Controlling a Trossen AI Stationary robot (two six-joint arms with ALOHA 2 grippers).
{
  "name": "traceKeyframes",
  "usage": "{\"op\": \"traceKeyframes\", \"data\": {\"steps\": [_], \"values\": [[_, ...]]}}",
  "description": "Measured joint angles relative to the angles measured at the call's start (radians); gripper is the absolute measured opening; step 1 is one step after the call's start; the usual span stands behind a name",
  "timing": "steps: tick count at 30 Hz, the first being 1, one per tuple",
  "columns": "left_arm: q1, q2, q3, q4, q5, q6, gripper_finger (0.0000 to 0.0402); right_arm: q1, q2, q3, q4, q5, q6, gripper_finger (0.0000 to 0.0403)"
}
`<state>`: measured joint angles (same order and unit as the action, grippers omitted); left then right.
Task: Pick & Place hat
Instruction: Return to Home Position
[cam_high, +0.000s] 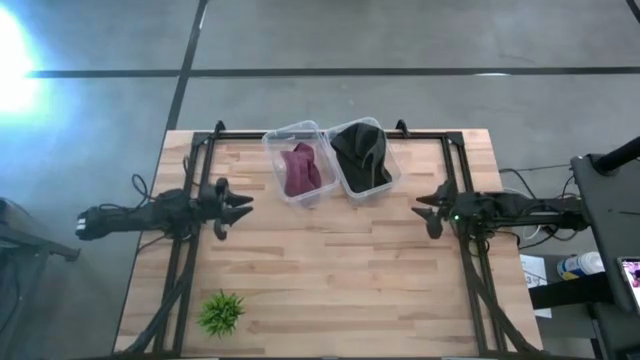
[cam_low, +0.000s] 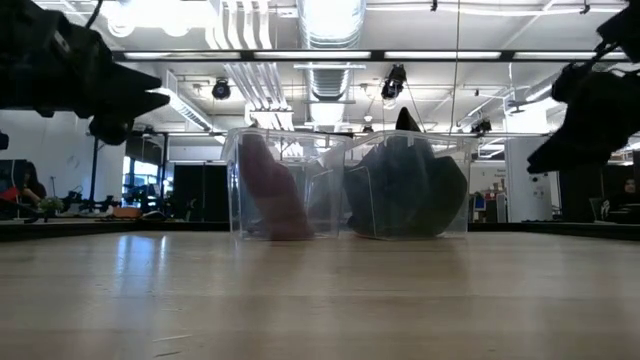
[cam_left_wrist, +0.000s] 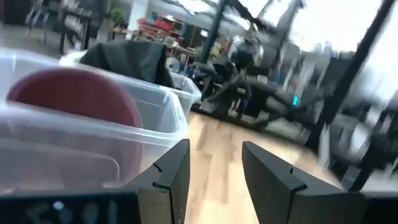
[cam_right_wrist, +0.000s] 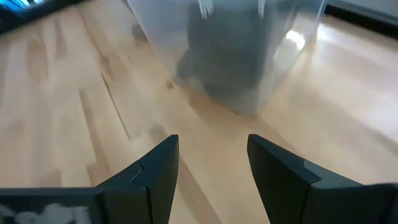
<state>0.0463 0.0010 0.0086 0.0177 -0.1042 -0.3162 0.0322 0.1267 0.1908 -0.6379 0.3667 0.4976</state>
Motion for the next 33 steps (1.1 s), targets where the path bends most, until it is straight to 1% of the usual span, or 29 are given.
{"op": "traceKeyframes", "data": {"steps": [3, 6, 10, 17, 33], "values": [[0.000, 0.000, 0.000, -0.002, 0.014, 0.152, 0.0139, 0.000, 0.008, -0.006, -0.034, -0.032, 0.005, 0.0187], [0.000, -0.001, 0.000, -0.004, 0.016, 0.234, 0.0139, 0.000, 0.012, -0.004, -0.036, -0.051, 0.015, 0.0187], [0.000, -0.001, -0.001, -0.007, 0.022, 0.224, 0.0139, 0.000, 0.012, -0.006, -0.037, -0.051, 0.016, 0.0187], [0.000, 0.004, -0.001, 0.014, 0.028, 0.160, 0.0139, 0.000, 0.012, -0.008, -0.037, -0.052, 0.016, 0.0187], [0.000, 0.010, 0.001, 0.019, 0.027, 0.159, 0.0139, 0.000, 0.012, -0.008, -0.037, -0.053, 0.018, 0.0187]]}}
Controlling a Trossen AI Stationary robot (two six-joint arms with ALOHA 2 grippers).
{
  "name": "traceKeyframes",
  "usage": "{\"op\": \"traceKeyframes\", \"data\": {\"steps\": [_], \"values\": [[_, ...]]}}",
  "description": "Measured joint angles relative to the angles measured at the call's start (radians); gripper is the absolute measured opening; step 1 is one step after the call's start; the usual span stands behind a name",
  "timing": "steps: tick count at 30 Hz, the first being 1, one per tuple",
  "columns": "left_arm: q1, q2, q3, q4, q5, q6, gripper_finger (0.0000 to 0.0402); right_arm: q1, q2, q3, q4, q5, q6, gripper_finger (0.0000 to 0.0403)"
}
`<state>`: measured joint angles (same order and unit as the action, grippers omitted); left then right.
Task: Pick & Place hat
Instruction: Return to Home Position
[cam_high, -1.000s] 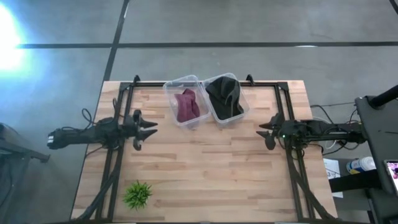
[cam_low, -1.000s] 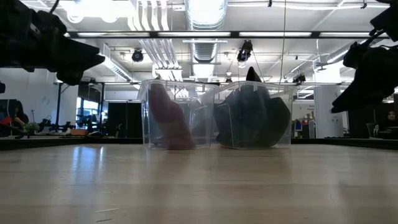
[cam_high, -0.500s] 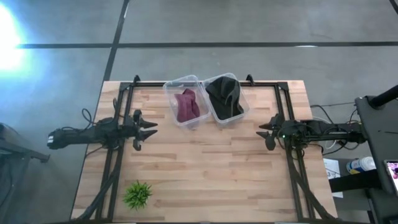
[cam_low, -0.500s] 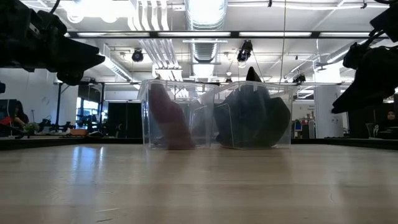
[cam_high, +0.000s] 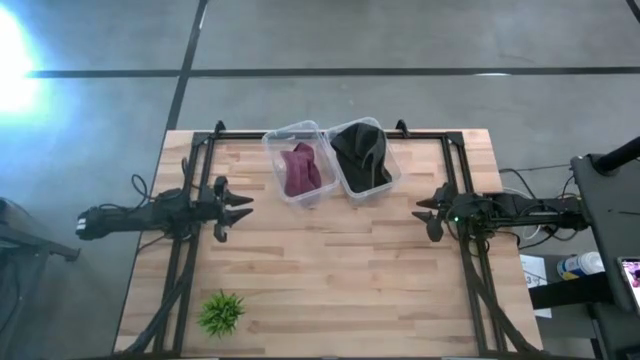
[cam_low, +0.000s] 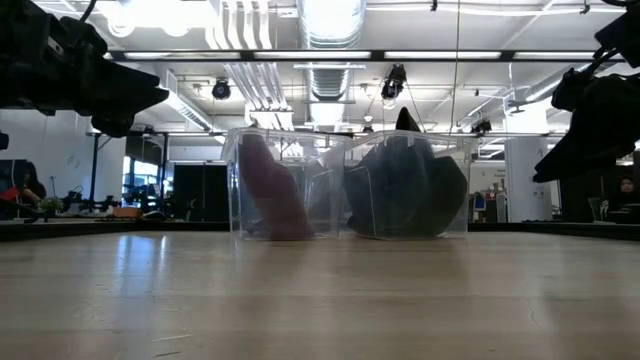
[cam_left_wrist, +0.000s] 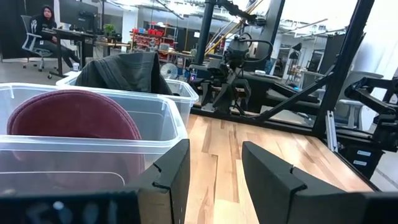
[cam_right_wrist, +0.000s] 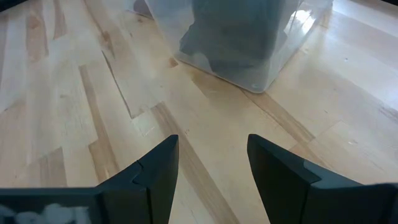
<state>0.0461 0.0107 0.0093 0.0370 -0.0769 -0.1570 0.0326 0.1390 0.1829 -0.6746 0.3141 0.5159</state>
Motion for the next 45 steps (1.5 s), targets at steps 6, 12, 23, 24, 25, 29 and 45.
{"op": "traceKeyframes", "data": {"steps": [6, 12, 23, 24, 25, 29, 45], "values": [[0.000, 0.006, 0.000, 0.005, 0.000, 0.000, 0.0139, 0.000, 0.000, 0.000, 0.000, 0.000, 0.000, 0.0187], [0.000, 0.006, 0.001, 0.006, 0.000, 0.000, 0.0139, 0.000, -0.009, 0.000, 0.011, -0.001, 0.002, 0.0187], [0.000, 0.006, 0.001, 0.007, 0.001, 0.000, 0.0139, 0.000, -0.133, -0.004, 0.536, -0.423, -0.323, 0.0187], [0.000, 0.006, 0.001, 0.007, 0.001, 0.000, 0.0139, 0.000, -0.134, -0.004, 0.552, -0.428, -0.339, 0.0187], [0.000, 0.006, 0.001, 0.007, 0.001, 0.000, 0.0139, 0.000, -0.134, -0.004, 0.558, -0.428, -0.345, 0.0187], [0.000, 0.006, 0.001, 0.007, 0.001, 0.000, 0.0139, 0.000, -0.132, -0.021, 0.554, -0.427, -0.370, 0.0187], [0.000, 0.006, 0.002, 0.007, 0.002, 0.000, 0.0139, 0.043, -0.104, -0.174, 0.809, -0.419, -0.441, 0.0187]]}}
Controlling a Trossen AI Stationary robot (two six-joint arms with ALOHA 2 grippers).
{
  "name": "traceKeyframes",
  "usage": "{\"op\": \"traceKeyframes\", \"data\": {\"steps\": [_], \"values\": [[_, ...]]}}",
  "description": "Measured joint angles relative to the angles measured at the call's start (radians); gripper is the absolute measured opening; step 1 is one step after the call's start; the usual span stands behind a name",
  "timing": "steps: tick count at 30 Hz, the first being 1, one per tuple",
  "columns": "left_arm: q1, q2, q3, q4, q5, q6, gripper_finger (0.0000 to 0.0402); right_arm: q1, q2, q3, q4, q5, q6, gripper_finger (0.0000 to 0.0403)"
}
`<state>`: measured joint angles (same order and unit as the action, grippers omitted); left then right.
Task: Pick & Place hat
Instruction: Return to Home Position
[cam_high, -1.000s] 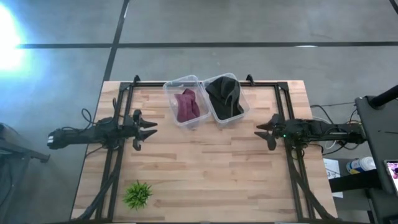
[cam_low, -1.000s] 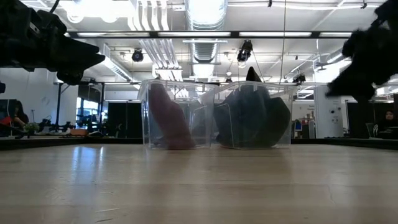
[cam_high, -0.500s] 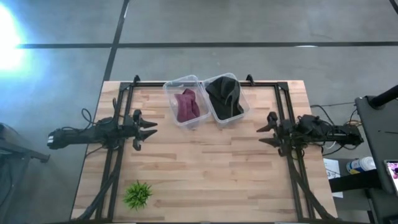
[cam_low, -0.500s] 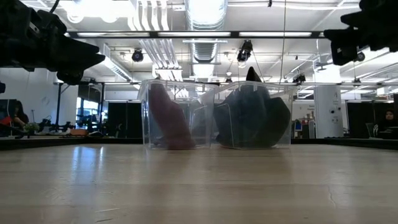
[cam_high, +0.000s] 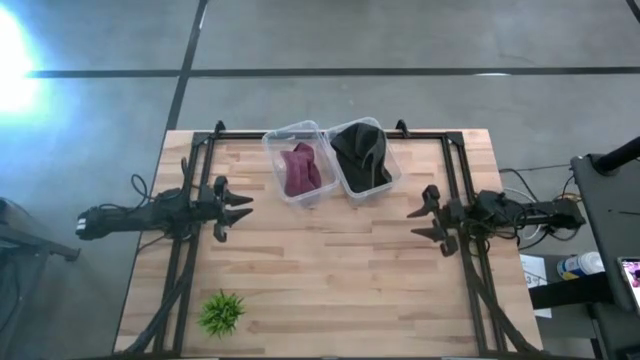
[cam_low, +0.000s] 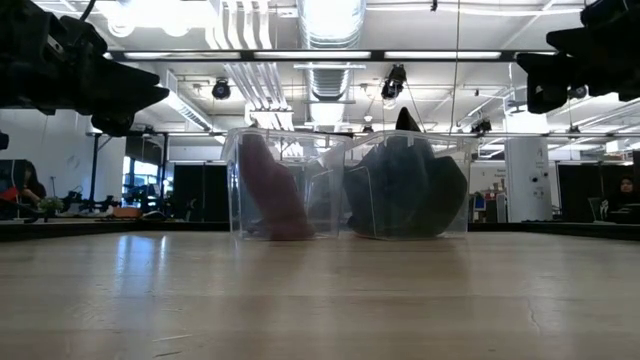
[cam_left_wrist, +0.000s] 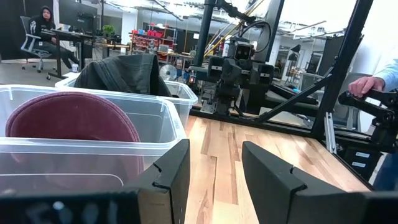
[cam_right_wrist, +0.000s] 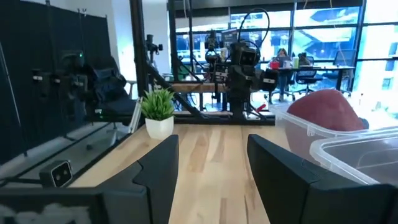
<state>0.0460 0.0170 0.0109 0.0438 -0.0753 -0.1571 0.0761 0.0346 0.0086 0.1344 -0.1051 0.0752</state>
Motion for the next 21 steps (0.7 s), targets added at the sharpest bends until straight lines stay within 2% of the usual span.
{"op": "traceKeyframes", "data": {"steps": [5, 21], "values": [[0.000, 0.000, 0.000, 0.000, 0.000, 0.000, 0.0139, 0.007, -0.002, 0.000, -0.111, 0.001, -0.002, 0.0187], [0.000, 0.000, 0.000, 0.000, 0.000, 0.000, 0.0139, 0.007, 0.013, 0.000, -0.112, 0.027, 0.001, 0.0187]]}}
